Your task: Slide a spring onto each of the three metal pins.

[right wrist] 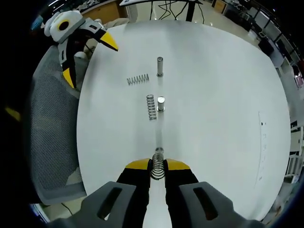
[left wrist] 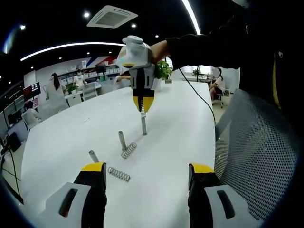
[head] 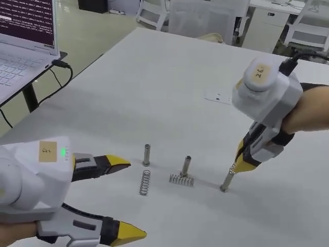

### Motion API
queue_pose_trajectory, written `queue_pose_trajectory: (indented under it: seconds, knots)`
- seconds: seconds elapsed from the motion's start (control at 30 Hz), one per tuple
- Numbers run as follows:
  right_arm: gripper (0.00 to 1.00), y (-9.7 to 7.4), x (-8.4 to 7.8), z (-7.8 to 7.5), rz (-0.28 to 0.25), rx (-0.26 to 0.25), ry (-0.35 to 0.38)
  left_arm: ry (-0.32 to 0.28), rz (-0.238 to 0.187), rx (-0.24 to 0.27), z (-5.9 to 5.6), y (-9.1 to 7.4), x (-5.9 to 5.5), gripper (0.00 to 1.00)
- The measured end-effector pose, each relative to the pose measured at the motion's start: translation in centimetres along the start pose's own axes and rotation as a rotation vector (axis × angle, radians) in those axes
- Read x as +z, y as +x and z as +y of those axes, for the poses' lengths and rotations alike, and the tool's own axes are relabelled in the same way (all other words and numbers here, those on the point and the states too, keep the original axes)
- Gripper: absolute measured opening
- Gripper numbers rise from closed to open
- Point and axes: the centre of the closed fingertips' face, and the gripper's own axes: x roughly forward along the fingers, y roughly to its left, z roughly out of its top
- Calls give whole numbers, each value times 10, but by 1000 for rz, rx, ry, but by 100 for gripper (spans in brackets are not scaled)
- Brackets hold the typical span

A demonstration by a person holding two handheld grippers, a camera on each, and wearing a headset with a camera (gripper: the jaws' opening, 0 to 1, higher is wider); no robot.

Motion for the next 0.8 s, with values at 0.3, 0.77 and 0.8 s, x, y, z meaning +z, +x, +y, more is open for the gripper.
queue_pose_trajectory:
  seconds: [0.3,0.77,0.8]
  knots:
    - [8,7,-2,-3,8,4,8,-1,-1,-1,0,0,0,65]
    - [8,36,-9,-3,41,1,21,-1,0,-4,0,0,-1,63]
    - [8,38,-10,-2,47,1,20,-1,0,-4,0,0,-1,63]
